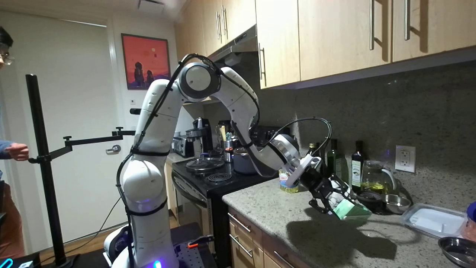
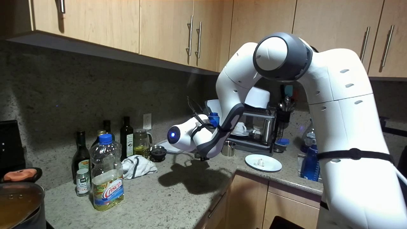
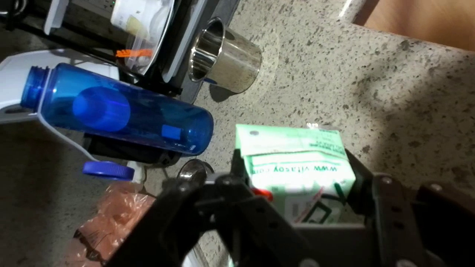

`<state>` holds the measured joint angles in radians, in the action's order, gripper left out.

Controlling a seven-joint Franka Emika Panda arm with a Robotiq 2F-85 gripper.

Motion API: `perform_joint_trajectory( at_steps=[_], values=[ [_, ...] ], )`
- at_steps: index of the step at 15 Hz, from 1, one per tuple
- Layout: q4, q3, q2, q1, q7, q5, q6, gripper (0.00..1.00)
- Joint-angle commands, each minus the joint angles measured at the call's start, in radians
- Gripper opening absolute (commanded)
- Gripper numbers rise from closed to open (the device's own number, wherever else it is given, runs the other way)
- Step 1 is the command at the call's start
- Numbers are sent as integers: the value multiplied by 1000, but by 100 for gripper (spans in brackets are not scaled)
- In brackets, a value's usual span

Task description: Put the juice box upright

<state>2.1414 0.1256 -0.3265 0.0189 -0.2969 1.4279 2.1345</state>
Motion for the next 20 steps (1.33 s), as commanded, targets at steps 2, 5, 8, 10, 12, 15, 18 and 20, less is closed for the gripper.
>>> perform_joint_trajectory(
  at_steps=[2,5,8,10,12,15,18,20],
  values=[
    [-6,-14,15,17,69,109,-75,50],
    [-1,-19,12,23,99,156,-109,50],
    [0,-27,-2,25,130,186,-121,50],
    [-4,-38,-15,23,149,184,-118,50],
    [-14,-55,-31,19,145,168,-114,50],
    [-18,-80,-45,16,140,151,-108,53],
    [-23,-96,-52,19,128,126,-103,54],
    [-27,-102,-52,22,131,92,-102,61]
  ],
)
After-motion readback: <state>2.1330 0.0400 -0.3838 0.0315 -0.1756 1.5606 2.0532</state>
